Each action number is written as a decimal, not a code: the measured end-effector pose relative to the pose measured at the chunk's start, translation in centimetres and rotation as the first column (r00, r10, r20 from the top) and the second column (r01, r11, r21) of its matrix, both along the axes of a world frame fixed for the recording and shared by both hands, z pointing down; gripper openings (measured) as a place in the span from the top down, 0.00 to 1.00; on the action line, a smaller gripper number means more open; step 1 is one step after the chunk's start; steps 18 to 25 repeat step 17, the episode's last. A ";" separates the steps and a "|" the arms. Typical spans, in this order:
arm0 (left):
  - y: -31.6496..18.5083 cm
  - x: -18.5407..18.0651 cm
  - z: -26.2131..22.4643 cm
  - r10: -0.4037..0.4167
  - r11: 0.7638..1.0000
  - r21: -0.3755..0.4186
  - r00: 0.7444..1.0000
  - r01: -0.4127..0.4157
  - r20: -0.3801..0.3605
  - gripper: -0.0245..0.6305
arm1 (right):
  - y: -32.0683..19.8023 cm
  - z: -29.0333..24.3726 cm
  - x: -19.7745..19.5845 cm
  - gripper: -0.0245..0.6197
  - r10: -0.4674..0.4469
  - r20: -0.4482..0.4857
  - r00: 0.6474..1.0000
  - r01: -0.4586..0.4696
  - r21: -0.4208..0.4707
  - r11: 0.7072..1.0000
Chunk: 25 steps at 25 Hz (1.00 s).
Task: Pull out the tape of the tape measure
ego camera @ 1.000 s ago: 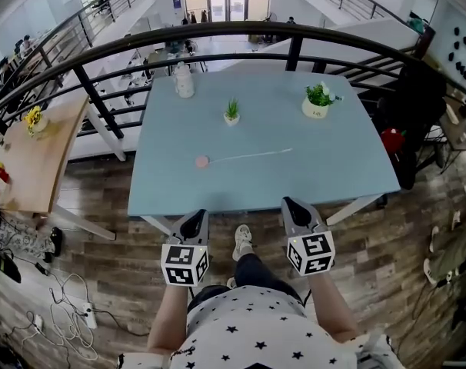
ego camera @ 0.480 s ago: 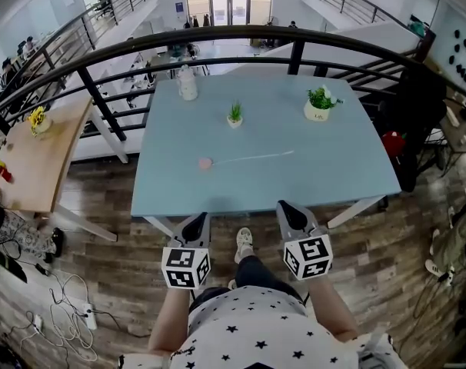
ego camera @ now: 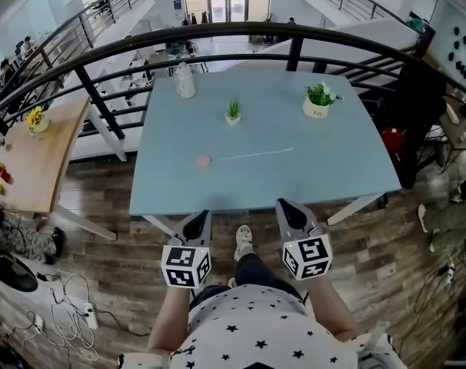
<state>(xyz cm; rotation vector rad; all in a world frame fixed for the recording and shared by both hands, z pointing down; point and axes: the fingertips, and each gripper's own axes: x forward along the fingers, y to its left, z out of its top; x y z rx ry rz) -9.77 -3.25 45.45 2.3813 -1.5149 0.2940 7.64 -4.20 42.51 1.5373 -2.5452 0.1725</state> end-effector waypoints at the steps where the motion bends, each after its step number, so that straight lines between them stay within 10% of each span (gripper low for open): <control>1: 0.0 0.0 0.0 0.002 1.000 0.000 1.000 -0.002 0.000 0.96 | 0.0 0.0 0.0 0.95 -0.001 0.003 1.000 0.001 0.000 1.000; 25: -0.2 0.0 0.7 0.015 1.000 -0.019 1.000 -0.015 -0.025 0.96 | -0.1 0.3 -0.2 0.95 -0.001 0.003 1.000 0.001 -0.011 1.000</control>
